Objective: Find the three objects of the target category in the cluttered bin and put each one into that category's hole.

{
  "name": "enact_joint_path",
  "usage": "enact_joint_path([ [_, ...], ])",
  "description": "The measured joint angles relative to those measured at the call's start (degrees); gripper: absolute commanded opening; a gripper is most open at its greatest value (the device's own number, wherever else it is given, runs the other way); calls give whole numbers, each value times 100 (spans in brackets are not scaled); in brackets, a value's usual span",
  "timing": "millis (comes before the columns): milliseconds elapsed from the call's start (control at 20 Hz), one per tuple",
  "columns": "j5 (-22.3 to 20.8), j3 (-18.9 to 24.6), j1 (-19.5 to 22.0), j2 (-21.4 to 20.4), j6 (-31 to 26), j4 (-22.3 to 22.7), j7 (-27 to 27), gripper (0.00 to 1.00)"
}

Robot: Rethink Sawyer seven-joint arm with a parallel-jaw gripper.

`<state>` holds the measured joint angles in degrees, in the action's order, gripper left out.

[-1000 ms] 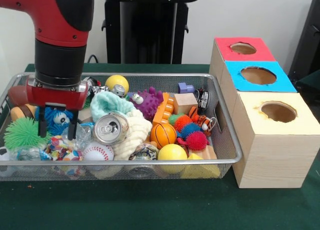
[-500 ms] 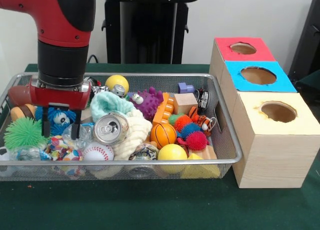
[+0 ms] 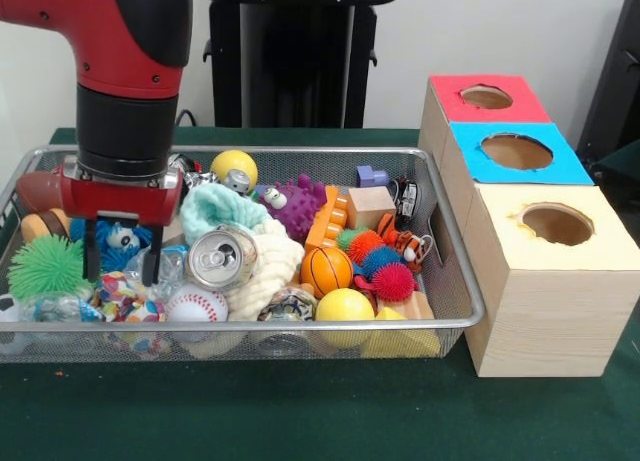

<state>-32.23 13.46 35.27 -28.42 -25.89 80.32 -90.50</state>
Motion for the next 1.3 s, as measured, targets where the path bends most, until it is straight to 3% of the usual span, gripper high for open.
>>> enact_joint_path([
  [400,-2,1,-1,73,479,3,0,100],
  [1300,-18,-79,-328,141,484,12,0,100],
])
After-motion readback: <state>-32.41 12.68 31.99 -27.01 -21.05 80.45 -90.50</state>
